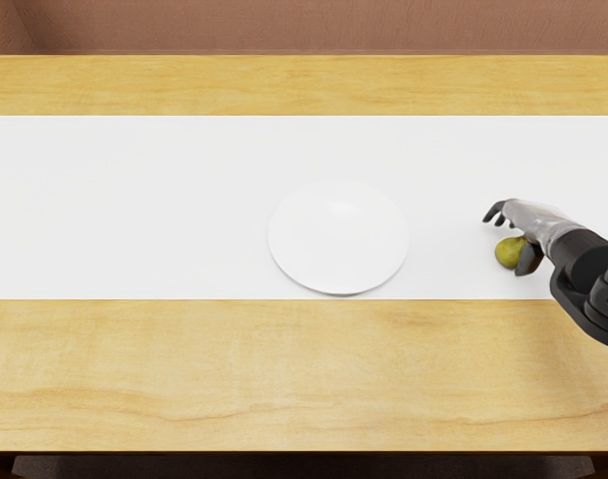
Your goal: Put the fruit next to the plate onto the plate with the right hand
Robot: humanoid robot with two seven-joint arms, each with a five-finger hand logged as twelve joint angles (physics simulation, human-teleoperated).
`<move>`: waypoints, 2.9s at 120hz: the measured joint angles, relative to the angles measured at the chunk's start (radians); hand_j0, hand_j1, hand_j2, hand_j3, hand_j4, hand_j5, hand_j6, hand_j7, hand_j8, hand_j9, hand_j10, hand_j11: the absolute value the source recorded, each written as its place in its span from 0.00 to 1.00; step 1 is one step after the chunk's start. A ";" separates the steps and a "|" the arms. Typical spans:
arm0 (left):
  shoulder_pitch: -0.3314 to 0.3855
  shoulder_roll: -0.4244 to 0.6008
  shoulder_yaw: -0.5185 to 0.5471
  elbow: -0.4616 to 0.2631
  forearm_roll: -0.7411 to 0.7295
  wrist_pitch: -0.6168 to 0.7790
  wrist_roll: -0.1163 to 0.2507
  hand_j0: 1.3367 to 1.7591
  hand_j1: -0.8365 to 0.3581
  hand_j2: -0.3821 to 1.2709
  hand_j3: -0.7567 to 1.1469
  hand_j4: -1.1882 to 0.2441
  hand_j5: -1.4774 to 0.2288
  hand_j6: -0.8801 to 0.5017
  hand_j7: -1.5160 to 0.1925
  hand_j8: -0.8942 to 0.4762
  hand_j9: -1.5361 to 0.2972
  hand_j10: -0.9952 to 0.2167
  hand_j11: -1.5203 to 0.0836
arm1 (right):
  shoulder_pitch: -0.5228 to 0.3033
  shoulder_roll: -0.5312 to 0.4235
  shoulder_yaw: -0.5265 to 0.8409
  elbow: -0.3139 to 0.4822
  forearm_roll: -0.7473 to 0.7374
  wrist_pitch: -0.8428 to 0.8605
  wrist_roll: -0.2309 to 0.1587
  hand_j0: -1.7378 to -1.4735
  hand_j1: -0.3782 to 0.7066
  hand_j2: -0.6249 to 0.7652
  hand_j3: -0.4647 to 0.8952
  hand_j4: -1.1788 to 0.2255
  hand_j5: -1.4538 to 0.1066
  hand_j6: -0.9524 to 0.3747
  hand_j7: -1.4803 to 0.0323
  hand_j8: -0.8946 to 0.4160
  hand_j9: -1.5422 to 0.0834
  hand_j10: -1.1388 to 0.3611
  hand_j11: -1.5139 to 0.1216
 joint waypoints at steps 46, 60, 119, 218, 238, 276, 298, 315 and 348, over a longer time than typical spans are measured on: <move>0.000 0.000 0.000 0.000 0.000 0.000 0.000 0.76 0.98 0.23 0.40 0.82 0.85 0.63 0.88 0.64 0.83 0.81 0.94 | -0.001 0.011 0.001 -0.013 -0.001 0.000 -0.002 0.31 0.58 0.46 0.34 0.46 0.49 0.33 0.52 0.33 0.52 0.40 0.50; 0.000 0.000 0.000 0.000 0.000 0.000 0.000 0.76 0.98 0.23 0.40 0.82 0.85 0.63 0.88 0.64 0.83 0.81 0.94 | -0.001 0.016 0.000 -0.016 -0.002 0.003 -0.004 0.33 0.58 0.45 0.34 0.42 0.44 0.35 0.48 0.35 0.48 0.36 0.47; 0.000 0.000 0.000 0.000 0.000 0.000 0.000 0.76 0.98 0.23 0.40 0.82 0.85 0.63 0.88 0.64 0.83 0.81 0.94 | 0.049 0.048 0.013 -0.040 0.039 0.019 0.000 0.32 0.63 0.68 0.34 0.32 0.28 0.35 0.33 0.36 0.32 0.34 0.30; 0.000 0.000 0.000 0.000 0.000 0.000 0.000 0.76 0.98 0.23 0.40 0.82 0.85 0.63 0.88 0.64 0.83 0.81 0.94 | 0.198 0.381 0.034 -0.074 0.046 0.131 0.000 0.32 0.69 0.73 0.34 0.29 0.17 0.42 0.27 0.45 0.24 0.40 0.22; 0.000 0.000 0.000 0.000 0.000 0.000 0.000 0.76 0.98 0.23 0.40 0.82 0.85 0.63 0.88 0.64 0.83 0.81 0.94 | 0.198 0.435 0.029 -0.120 0.043 0.131 0.000 0.32 0.66 0.69 0.34 0.28 0.18 0.41 0.27 0.44 0.24 0.39 0.23; 0.000 0.000 0.000 0.000 0.000 0.000 0.000 0.76 0.98 0.23 0.40 0.82 0.85 0.63 0.88 0.64 0.83 0.81 0.94 | 0.193 0.492 0.043 -0.163 0.058 0.122 0.000 0.31 0.26 0.52 0.34 0.64 0.67 0.59 0.73 0.57 0.70 0.61 0.69; 0.000 0.000 0.000 0.000 0.000 0.000 0.000 0.76 0.98 0.23 0.40 0.82 0.85 0.63 0.88 0.64 0.83 0.81 0.94 | 0.192 0.403 0.117 -0.153 0.153 0.196 0.000 0.30 0.12 0.48 0.34 0.76 0.83 0.66 0.88 0.64 0.85 0.70 0.83; 0.000 0.000 0.000 0.000 0.000 0.000 0.000 0.76 0.98 0.23 0.40 0.82 0.85 0.63 0.88 0.64 0.83 0.81 0.94 | 0.192 0.302 0.158 -0.140 0.258 0.275 0.000 0.30 0.07 0.46 0.34 0.80 0.88 0.69 0.93 0.66 0.90 0.73 0.88; 0.000 0.000 0.000 0.000 0.000 0.000 0.000 0.76 0.98 0.23 0.40 0.82 0.85 0.63 0.88 0.64 0.83 0.81 0.94 | 0.191 0.093 0.236 -0.131 0.446 0.553 0.106 0.30 0.04 0.45 0.34 0.83 0.92 0.71 0.97 0.67 0.94 0.75 0.91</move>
